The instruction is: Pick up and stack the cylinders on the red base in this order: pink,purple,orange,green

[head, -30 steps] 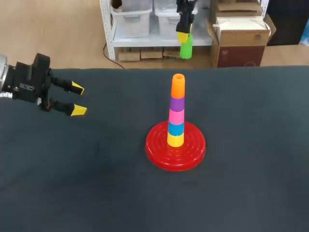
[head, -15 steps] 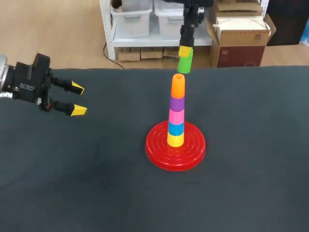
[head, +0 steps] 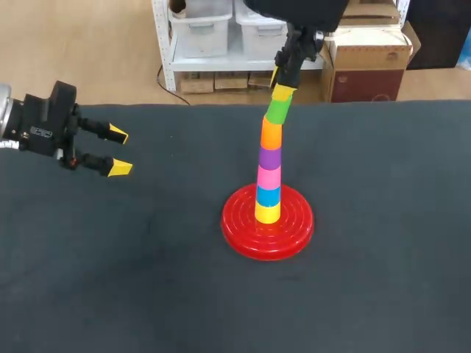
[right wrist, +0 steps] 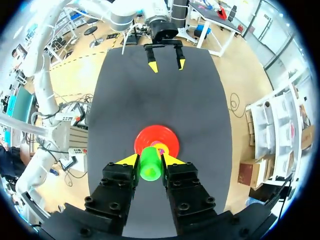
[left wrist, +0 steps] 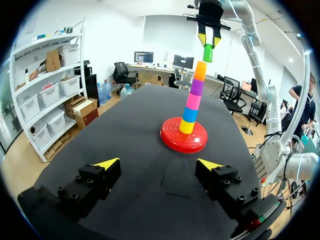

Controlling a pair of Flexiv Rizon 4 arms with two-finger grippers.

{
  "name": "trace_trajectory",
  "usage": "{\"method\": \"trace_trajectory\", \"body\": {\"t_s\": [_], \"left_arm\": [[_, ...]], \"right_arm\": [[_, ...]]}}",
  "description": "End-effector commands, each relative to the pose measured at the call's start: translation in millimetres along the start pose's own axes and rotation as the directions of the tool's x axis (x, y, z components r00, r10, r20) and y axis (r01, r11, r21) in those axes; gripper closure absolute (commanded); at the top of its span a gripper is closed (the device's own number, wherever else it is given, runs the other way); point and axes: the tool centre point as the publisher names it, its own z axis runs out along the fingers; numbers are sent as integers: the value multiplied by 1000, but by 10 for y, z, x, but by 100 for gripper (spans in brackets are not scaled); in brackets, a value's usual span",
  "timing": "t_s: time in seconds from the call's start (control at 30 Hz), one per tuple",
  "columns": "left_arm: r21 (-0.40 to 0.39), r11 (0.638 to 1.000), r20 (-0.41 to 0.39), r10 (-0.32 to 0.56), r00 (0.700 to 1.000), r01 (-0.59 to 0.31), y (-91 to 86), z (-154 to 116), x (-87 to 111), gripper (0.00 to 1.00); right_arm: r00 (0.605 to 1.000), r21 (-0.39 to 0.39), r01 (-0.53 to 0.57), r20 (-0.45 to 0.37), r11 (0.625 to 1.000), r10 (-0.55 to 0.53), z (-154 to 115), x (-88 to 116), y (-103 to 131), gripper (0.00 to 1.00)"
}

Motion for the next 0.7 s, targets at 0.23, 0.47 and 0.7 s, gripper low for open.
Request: {"method": "trace_trajectory", "body": {"t_s": [0.23,0.47,0.7], "left_arm": [[-2,1000,4,2,1000,-2,-2,0,12,0],[-2,1000,4,2,1000,-2,-2,0,12,0],[-2,1000,4,2,1000,-2,-2,0,12,0]], "right_arm": [[997,1,7,-74,1000,-7,41,-71,-91,100],[995,21,10,-103,1000,-7,74,-136,-201,100],[990,12,10,-142,1000,-8,155,-148,-269,100]]}}
